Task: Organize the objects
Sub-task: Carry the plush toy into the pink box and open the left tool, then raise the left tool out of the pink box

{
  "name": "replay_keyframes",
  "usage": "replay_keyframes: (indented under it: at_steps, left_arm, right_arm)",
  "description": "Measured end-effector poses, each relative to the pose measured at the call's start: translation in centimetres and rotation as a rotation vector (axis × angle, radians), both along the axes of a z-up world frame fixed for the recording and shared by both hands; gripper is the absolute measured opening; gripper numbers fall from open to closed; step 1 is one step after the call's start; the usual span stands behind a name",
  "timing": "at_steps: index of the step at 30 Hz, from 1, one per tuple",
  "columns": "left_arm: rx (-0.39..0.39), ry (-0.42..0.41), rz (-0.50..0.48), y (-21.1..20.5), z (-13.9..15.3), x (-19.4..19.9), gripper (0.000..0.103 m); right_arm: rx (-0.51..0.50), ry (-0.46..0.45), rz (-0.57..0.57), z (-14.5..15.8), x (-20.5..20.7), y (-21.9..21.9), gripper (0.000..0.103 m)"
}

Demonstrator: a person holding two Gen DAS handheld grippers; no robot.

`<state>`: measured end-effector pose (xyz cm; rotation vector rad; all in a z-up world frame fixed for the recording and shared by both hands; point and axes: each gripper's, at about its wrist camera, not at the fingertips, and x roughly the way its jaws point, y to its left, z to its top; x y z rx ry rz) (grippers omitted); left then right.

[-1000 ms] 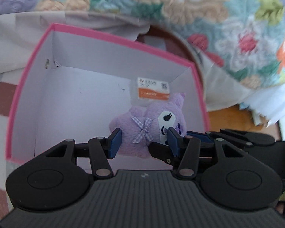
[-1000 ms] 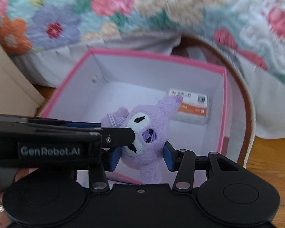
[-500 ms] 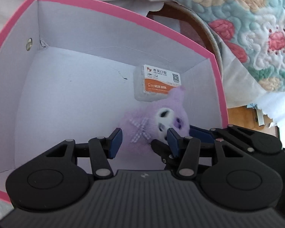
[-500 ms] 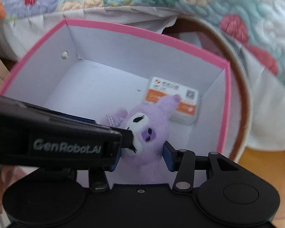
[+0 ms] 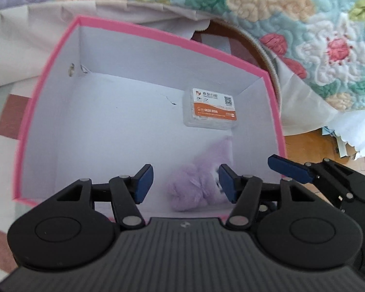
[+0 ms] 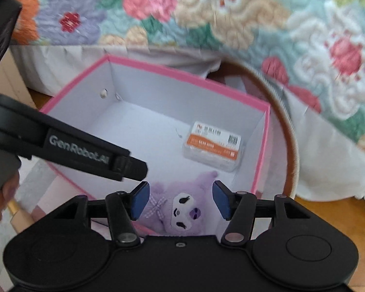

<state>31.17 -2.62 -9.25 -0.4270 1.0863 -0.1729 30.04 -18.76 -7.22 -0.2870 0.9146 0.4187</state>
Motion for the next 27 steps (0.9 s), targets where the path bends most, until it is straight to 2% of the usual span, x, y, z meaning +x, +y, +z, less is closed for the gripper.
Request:
replay_keyframes:
  at_steps: [5, 14, 17, 22, 27]
  left_arm:
    - [0.015, -0.027, -0.020, 0.6, 3.1, -2.3, 0.059]
    - [0.123, -0.049, -0.069, 1.8, 7.5, -7.3, 0.061]
    - [0.152, -0.070, -0.061, 2.3, 9.2, -9.2, 0.064]
    - [0.130, -0.063, -0.043, 3.4, 11.2, -12.0, 0.066]
    - [0.140, -0.063, -0.053, 4.0, 12.7, -14.5, 0.069]
  right_arm:
    - [0.076, 0.003, 0.004, 3.6, -1.2, -0.9, 0.062]
    - [0.173, 0.022, 0.001, 8.4, -5.9, -1.0, 0.063]
    - [0.224, 0.018, 0.007, 10.0, -7.8, -1.1, 0.064]
    - [0.327, 0.069, -0.029, 11.6, -10.3, -1.7, 0.067]
    - [0.342, 0.067, -0.014, 13.1, -12.9, -1.2, 0.073]
